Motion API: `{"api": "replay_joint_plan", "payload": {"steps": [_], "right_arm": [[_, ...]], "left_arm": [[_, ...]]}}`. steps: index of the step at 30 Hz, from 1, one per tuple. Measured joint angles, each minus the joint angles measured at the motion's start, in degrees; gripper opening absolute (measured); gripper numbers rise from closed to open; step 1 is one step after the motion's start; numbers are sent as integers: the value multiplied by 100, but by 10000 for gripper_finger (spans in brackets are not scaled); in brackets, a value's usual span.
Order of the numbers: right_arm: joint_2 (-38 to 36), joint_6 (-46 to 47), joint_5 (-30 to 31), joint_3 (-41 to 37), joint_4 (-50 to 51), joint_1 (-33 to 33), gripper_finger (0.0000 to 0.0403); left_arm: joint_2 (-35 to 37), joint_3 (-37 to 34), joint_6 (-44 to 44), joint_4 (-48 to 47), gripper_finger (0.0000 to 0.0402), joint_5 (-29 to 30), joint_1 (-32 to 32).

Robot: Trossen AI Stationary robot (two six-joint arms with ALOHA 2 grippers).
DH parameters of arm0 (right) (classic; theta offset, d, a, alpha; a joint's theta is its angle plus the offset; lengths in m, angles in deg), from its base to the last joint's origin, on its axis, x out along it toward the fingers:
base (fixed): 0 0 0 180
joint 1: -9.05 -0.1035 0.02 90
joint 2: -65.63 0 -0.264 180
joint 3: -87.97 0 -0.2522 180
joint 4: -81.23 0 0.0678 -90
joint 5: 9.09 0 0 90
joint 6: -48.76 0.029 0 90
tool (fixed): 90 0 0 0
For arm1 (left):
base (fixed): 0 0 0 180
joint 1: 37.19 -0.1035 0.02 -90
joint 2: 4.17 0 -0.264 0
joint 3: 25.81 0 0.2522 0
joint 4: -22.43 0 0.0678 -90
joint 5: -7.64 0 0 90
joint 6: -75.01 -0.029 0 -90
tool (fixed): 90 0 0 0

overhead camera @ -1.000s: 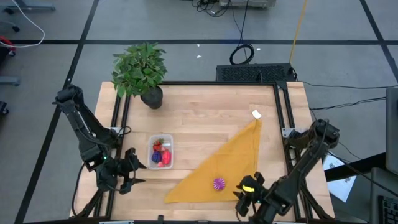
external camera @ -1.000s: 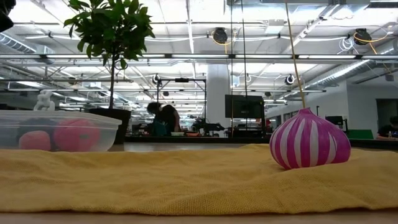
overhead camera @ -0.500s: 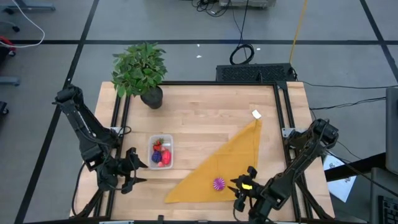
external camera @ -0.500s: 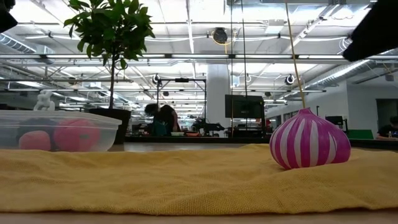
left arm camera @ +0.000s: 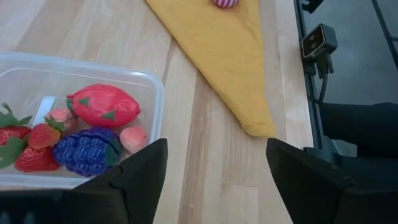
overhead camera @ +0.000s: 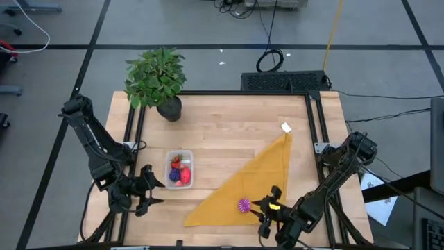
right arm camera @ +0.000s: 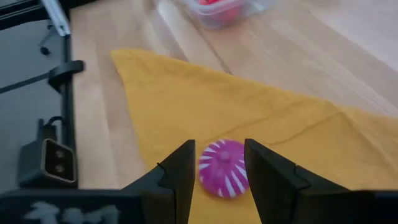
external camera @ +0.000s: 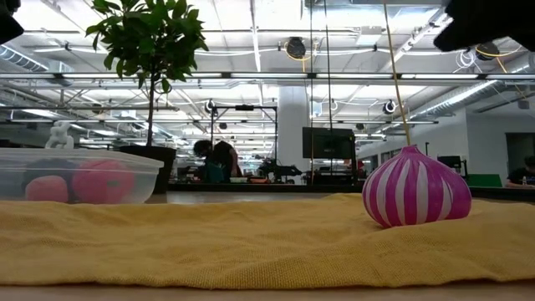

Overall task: Pick and placing Produce into tupperware
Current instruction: Put the purple onion into the transparent bin

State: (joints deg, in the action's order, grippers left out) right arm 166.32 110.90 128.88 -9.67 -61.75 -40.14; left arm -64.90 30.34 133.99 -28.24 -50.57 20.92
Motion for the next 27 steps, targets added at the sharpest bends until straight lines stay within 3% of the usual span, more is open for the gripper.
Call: {"api": "replay_joint_plan", "payload": {"steps": [5, 27], "right_arm": [[0, -454, -5, 0, -269, 31, 130], [0, -896, -473, 0, -614, 168, 131]], "left_arm": [[0, 0, 1, 26, 278, 0, 0], [2, 0, 17, 59, 278, 13, 0]]}}
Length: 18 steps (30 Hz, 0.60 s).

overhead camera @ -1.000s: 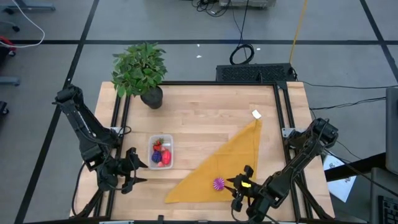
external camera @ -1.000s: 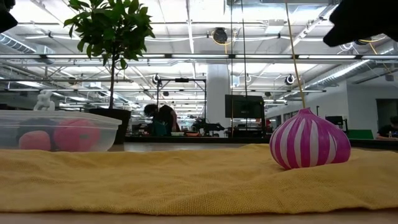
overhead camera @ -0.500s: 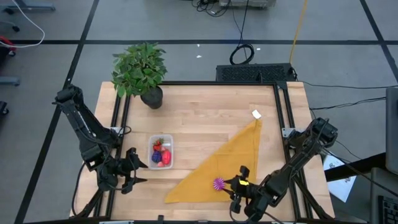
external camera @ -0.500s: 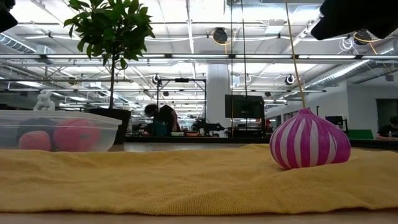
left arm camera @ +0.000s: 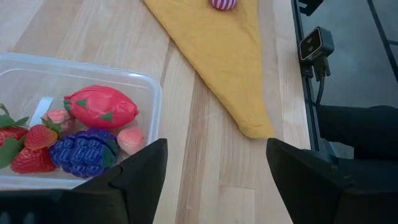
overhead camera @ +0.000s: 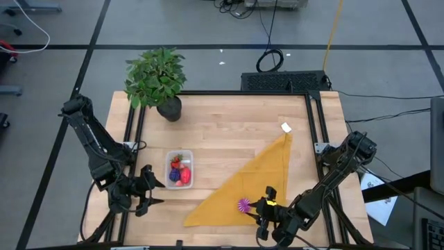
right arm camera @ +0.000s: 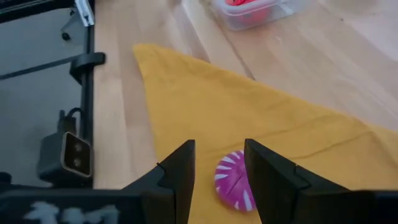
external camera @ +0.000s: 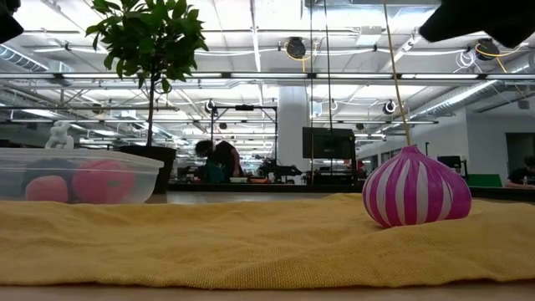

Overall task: Pick and placing Produce into tupperware
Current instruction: Put the purple onion into the transparent bin

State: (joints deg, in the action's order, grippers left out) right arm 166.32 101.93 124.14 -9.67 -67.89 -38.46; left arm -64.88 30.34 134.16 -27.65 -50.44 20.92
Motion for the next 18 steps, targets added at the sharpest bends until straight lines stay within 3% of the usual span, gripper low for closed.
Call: {"api": "replay_joint_plan", "payload": {"steps": [10, 18], "right_arm": [[2, -11, -1, 0, -124, -207, 131], [2, -900, -18, 2, -672, -209, 157]], "left_arm": [[0, 0, -11, 0, 278, -22, 0], [0, 0, -13, 2, 278, -28, 0]]}}
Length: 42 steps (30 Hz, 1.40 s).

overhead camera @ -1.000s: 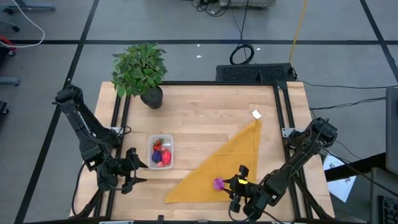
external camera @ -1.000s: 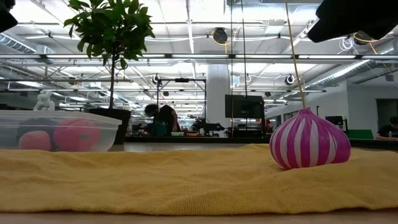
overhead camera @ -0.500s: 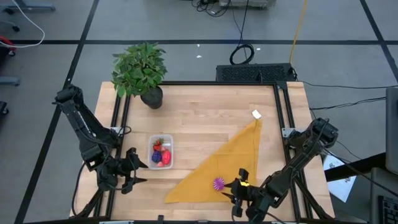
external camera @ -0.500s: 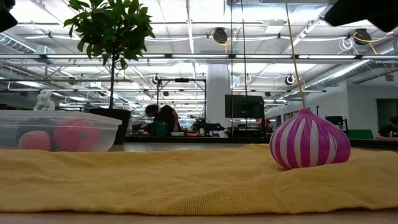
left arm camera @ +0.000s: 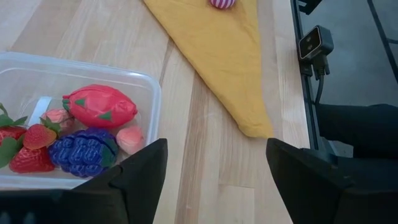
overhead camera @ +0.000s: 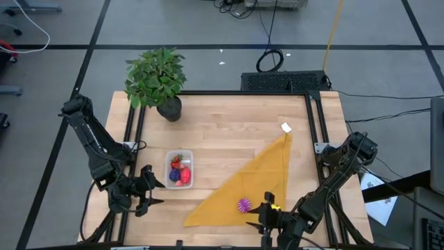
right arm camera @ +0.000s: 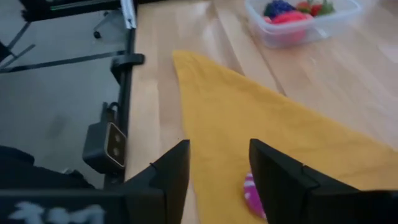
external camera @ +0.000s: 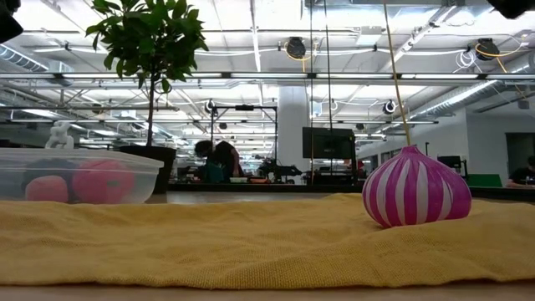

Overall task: Pick and placing Produce into tupperware
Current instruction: Put the purple onion into the transparent bin

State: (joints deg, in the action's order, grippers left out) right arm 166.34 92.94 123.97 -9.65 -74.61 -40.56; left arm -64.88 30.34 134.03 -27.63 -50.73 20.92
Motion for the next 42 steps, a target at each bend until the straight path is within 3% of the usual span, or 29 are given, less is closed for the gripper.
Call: {"api": "replay_joint_plan", "payload": {"steps": [5, 13, 18, 25, 31, 37, 42], "right_arm": [[0, -423, -21, 0, -287, 0, 221], [4, -142, -132, 0, -287, 0, 345], [4, -21, -112, -91, -458, 0, 392], [4, -692, 812, -1436, -2455, 13, 395], [4, -1347, 625, -2423, -4416, 175, 394], [228, -1354, 452, -2458, -4552, 274, 394], [511, -1205, -146, -2294, -4516, 506, 393]], "left_arm": [[0, 0, -1, 2, 278, -3, 0], [0, 0, -2, 4, 278, -4, 0], [0, 0, -4, 8, 278, -6, 0], [0, 0, -48, 11, 278, -9, 0], [0, 0, -110, 11, 278, -9, -2], [0, 0, -140, 17, 278, -9, -1], [0, 0, -138, 15, 278, 4, 0]]}}
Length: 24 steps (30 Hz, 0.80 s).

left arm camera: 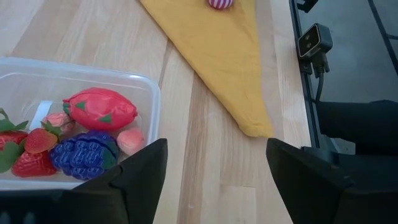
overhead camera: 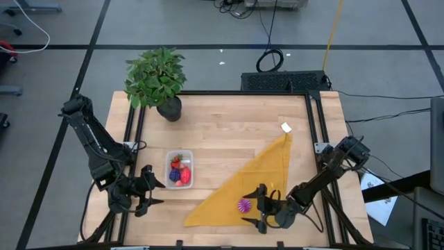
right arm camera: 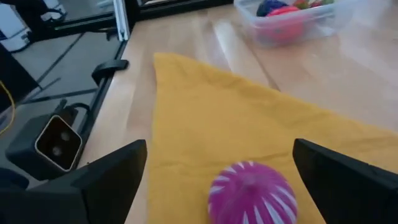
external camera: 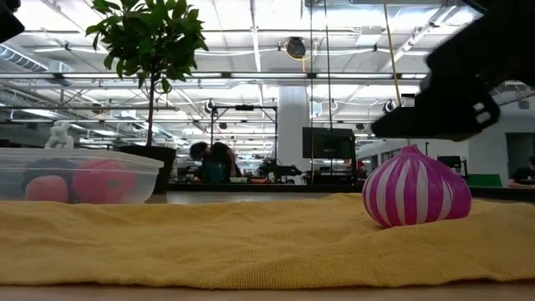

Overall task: Pick and placing Produce into tupperware
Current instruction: Put the purple onion into the transparent bin

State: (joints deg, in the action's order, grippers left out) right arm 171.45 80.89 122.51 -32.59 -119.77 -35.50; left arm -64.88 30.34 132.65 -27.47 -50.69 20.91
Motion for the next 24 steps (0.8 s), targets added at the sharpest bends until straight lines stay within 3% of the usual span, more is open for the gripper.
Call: {"api": "replay_joint_plan", "payload": {"steps": [10, 24], "right_arm": [[27, 300, -141, 65, 861, 291, 393], [385, 596, -297, 62, 710, 334, 393]], "left_arm": [[0, 0, -39, 38, 278, 31, -2], [0, 0, -94, 38, 278, 36, 0]]}}
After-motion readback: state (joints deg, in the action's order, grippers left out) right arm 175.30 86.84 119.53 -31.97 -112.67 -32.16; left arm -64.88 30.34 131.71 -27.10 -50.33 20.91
